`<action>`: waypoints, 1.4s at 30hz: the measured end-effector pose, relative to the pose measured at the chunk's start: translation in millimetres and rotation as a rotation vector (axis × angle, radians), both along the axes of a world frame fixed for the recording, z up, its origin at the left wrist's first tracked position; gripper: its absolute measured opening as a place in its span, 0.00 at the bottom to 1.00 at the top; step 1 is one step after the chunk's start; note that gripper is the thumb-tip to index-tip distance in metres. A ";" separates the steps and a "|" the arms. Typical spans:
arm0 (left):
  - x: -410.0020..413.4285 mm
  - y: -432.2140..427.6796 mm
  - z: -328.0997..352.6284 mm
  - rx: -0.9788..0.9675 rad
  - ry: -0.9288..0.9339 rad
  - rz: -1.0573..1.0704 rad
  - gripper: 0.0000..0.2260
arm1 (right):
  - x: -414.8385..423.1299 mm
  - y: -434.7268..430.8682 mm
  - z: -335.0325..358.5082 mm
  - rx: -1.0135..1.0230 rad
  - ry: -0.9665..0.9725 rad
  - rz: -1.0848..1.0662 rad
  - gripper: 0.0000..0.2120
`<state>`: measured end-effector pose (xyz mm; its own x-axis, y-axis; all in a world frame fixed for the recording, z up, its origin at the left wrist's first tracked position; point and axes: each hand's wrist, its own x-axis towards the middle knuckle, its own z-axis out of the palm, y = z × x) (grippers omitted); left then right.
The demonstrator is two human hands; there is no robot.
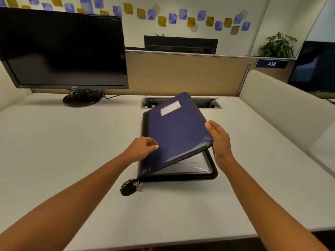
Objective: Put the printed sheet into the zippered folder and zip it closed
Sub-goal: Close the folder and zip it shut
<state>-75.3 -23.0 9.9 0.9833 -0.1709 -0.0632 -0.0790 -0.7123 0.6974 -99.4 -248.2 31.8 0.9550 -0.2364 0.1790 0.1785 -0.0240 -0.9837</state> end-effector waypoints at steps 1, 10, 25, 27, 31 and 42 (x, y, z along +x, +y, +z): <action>-1.4 2.9 -6.9 0.010 0.010 0.013 0.14 | -0.4 -6.1 -7.7 0.004 0.031 -0.018 0.03; -16.8 34.7 -44.0 -0.067 -0.076 0.158 0.10 | -8.8 -24.6 -70.8 -0.290 0.253 0.004 0.28; -37.3 60.1 -69.4 -0.192 0.001 0.180 0.06 | -6.6 -52.1 -105.3 -0.838 0.208 0.300 0.40; -37.0 61.8 -71.4 -0.230 0.009 0.207 0.07 | -2.9 -50.6 -108.2 -0.848 0.207 0.280 0.40; -37.1 62.4 -73.9 -0.321 0.012 0.252 0.07 | 3.9 -45.7 -109.8 -0.846 0.214 0.242 0.39; -40.6 69.5 -78.6 -0.385 0.058 0.193 0.06 | -3.0 13.0 -114.7 -0.900 -0.273 -0.044 0.24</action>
